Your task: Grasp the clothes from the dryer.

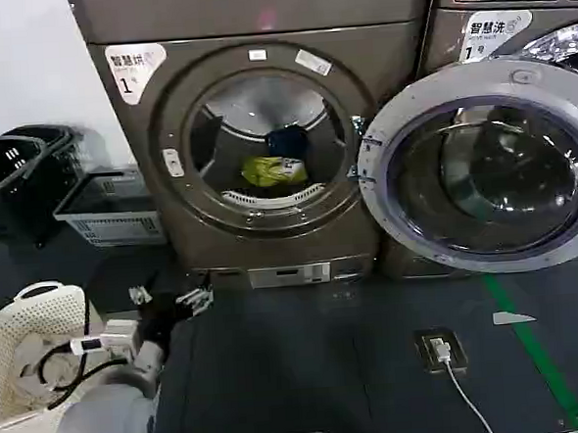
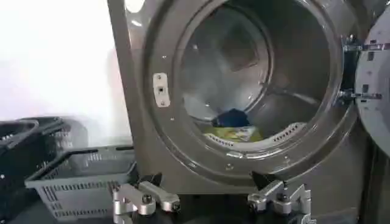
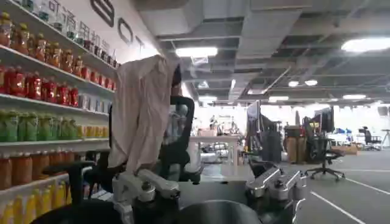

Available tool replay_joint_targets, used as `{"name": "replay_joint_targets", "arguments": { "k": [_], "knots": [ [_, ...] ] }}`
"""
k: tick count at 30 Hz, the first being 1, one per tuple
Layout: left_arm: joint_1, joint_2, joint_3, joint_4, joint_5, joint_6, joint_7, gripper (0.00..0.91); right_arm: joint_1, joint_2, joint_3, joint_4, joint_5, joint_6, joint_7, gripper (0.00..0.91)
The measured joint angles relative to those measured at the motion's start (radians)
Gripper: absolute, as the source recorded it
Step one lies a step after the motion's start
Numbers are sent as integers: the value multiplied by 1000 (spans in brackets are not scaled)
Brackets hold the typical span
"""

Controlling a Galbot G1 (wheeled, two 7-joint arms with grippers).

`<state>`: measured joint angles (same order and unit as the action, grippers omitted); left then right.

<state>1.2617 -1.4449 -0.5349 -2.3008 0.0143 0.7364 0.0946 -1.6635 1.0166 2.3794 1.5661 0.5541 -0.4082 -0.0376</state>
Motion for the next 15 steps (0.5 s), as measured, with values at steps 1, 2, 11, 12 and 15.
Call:
{"name": "replay_joint_targets", "arguments": {
  "k": [1,2,11,12,15],
  "knots": [
    [0,0,0,0,0,0,0,907,-1,0,-3,-3,1,6,3,907],
    [0,0,0,0,0,0,0,907,-2,1,-6,-6,1,15,7,907],
    [6,-2,0,-3,0,0,1,907,-4,3,-25,-22,7,70,38,907],
    [8,-2,-1,-4,0,0,1,907,-4,3,-26,-22,8,72,40,907],
    [14,-2,-1,-6,0,0,1,907,-5,3,-27,-26,11,77,44,907]
  ]
}}
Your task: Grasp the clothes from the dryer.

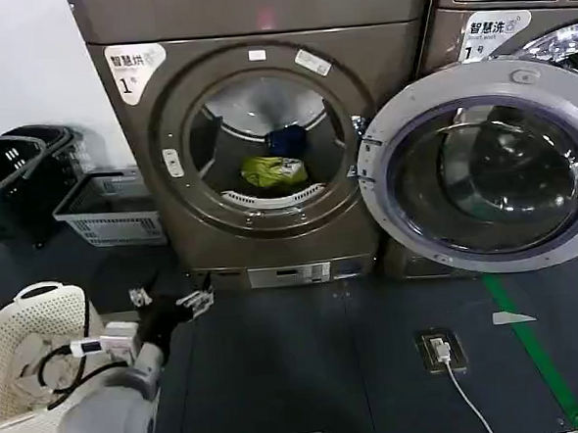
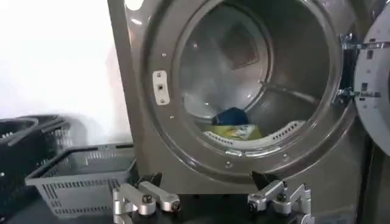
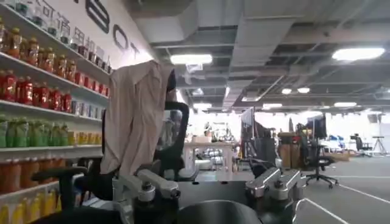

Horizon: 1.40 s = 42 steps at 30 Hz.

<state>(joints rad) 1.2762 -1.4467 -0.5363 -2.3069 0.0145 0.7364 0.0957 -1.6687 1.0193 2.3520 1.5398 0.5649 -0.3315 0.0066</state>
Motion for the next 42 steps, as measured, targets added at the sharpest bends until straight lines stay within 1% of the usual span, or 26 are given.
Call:
{"name": "replay_joint_targets", "arguments": {
  "k": [13,42],
  "knots": [
    [3,-1,-1,1,0,0,2,907,5,-3,-12,-10,9,19,19,907],
    [8,-7,0,7,1,0,4,907,1,-3,-13,-29,10,44,32,907]
  ]
}}
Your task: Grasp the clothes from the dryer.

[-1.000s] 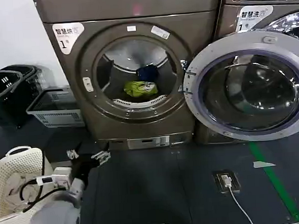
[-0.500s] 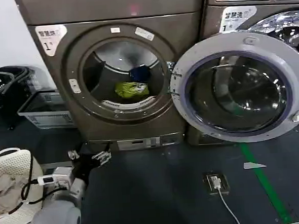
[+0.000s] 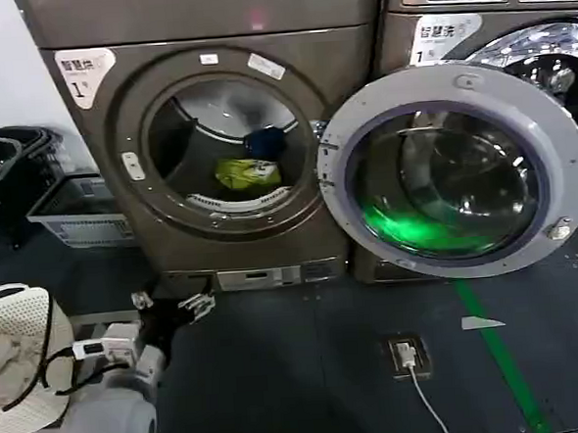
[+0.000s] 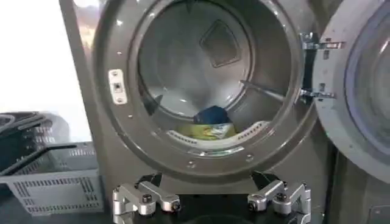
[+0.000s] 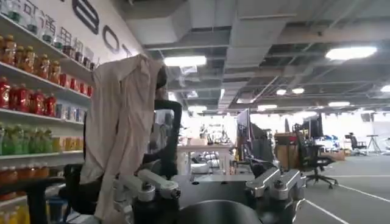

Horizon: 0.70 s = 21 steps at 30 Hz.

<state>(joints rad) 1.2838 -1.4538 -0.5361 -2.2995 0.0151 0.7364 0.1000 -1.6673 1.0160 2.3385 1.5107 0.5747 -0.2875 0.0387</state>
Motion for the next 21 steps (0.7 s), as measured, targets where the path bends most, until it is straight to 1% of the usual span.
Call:
{"name": "replay_joint_targets", "arguments": {
  "k": [21],
  "knots": [
    [-10,0,-5,15,5,0,-5,907,0,8,7,-3,37,48,35,907]
  ]
}}
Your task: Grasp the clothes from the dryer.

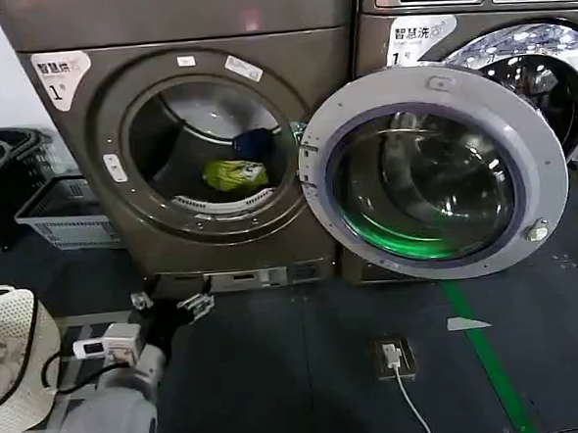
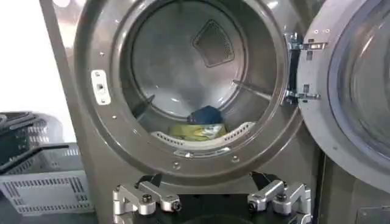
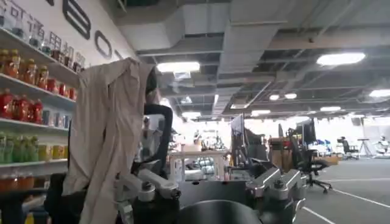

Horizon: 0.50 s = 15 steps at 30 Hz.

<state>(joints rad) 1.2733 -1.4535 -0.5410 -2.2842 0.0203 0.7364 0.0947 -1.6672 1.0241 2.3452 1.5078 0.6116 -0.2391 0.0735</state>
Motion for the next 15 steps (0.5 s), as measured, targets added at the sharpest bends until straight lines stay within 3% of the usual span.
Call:
{"name": "replay_joint_targets", "arguments": {
  "k": [15],
  "knots": [
    [0,-6,2,3,-2,0,1,907,-4,3,2,1,13,9,6,907]
  ]
}}
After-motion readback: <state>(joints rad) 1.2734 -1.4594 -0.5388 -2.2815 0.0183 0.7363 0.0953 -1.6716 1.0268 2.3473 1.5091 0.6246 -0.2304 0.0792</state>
